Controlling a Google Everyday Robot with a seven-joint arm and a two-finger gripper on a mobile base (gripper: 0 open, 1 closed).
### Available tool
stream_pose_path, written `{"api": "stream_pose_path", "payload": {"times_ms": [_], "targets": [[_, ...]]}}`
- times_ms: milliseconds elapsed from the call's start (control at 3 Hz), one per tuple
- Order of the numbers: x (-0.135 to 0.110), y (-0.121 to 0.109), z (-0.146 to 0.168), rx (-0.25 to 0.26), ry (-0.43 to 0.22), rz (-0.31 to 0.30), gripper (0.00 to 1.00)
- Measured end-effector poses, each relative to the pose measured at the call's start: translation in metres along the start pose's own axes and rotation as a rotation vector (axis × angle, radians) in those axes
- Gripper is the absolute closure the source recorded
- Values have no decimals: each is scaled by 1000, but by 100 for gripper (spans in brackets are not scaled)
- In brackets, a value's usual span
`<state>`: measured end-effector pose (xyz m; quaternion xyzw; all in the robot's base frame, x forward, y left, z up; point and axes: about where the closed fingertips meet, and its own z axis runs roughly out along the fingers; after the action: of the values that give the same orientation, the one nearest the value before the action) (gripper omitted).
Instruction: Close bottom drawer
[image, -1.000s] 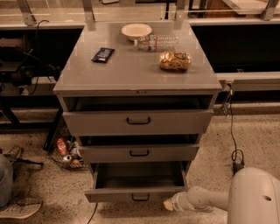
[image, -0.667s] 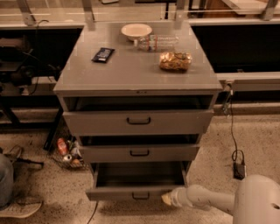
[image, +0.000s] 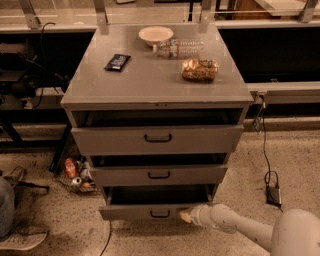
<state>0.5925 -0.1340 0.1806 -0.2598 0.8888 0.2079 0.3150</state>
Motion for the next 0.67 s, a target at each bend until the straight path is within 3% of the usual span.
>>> {"api": "stream_pose_path", "payload": {"times_ms": [333,667], "targets": [[-1,1,0,0,-6,-2,100],[-30,-7,10,0,-71,-25,100]]}}
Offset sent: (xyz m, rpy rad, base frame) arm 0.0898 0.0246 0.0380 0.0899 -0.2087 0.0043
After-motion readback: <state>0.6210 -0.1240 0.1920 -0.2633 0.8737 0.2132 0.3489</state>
